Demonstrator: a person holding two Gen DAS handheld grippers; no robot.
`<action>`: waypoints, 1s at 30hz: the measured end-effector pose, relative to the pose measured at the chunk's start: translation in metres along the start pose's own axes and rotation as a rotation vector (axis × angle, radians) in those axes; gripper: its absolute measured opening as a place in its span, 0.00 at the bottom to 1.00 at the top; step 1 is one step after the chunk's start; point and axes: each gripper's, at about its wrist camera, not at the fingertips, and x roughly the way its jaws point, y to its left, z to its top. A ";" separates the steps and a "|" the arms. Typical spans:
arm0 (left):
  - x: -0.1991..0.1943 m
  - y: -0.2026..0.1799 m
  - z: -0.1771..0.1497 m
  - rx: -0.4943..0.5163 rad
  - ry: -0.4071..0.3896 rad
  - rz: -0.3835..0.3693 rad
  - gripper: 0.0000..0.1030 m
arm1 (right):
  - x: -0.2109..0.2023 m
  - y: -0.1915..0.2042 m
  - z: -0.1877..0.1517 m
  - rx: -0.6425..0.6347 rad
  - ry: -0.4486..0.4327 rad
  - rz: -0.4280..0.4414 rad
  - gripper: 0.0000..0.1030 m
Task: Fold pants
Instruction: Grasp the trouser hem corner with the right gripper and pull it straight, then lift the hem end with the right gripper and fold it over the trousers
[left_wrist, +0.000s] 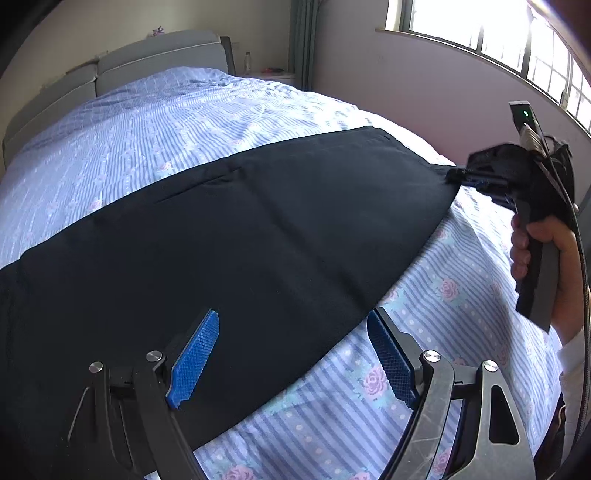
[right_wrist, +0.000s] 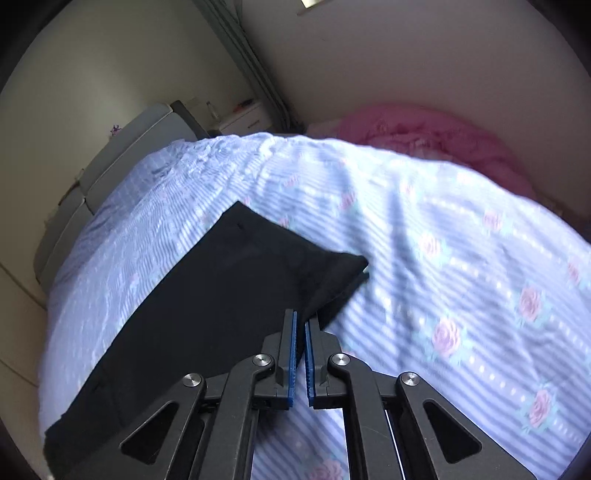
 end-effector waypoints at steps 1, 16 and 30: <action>0.002 0.000 0.001 0.000 0.003 -0.003 0.80 | 0.003 0.002 0.003 -0.008 0.004 -0.013 0.05; 0.010 -0.008 0.000 -0.010 0.021 -0.021 0.80 | 0.014 -0.013 0.021 0.050 0.004 -0.054 0.05; 0.006 -0.013 -0.004 0.015 -0.003 -0.009 0.80 | 0.006 -0.045 -0.004 0.182 0.042 0.144 0.44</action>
